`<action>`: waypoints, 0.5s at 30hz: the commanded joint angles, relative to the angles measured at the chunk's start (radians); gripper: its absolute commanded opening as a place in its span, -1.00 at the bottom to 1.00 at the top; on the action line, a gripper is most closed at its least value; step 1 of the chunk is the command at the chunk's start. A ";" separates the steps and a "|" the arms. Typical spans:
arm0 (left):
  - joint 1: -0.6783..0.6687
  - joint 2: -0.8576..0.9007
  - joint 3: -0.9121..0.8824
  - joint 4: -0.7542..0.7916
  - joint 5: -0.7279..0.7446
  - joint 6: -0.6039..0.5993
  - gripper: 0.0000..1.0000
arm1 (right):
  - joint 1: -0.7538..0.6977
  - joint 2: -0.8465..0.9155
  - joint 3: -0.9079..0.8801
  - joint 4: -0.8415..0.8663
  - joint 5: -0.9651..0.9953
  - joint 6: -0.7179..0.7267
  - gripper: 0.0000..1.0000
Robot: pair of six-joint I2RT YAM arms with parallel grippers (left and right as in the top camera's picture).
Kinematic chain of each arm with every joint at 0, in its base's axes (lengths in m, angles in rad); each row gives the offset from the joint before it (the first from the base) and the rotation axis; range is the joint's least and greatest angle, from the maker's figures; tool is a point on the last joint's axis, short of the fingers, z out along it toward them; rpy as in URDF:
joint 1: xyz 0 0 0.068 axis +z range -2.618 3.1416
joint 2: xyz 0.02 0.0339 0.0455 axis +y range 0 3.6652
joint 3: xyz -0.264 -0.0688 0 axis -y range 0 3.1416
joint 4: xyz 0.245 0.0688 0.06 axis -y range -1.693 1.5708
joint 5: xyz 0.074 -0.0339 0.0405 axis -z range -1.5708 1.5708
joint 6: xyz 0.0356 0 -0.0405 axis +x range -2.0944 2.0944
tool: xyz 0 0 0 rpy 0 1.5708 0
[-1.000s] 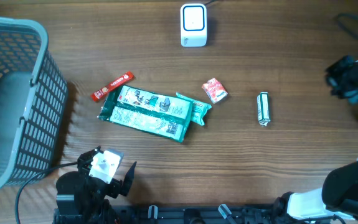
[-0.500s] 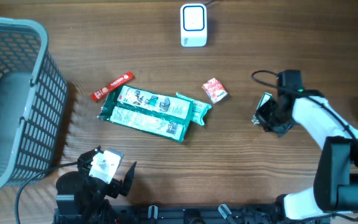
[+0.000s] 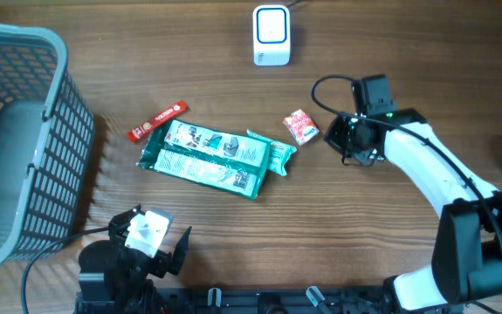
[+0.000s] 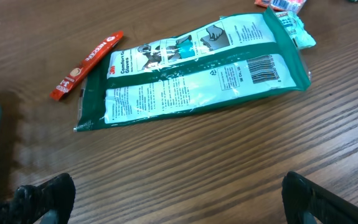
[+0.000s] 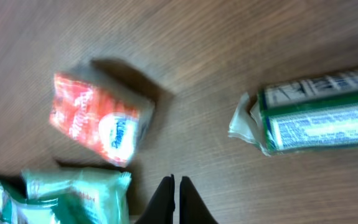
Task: Scan the item barcode
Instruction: 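Move the right gripper to the green-white box and grasp it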
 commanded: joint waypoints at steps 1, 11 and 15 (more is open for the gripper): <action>0.006 -0.002 -0.005 0.000 0.016 0.005 1.00 | 0.000 -0.053 0.122 -0.116 0.012 -0.122 -0.84; 0.006 -0.002 -0.005 0.000 0.016 0.005 1.00 | -0.002 0.086 0.121 0.028 0.284 0.018 -0.72; 0.006 -0.002 -0.005 0.000 0.016 0.005 1.00 | -0.002 0.142 0.121 0.019 0.310 0.021 -0.91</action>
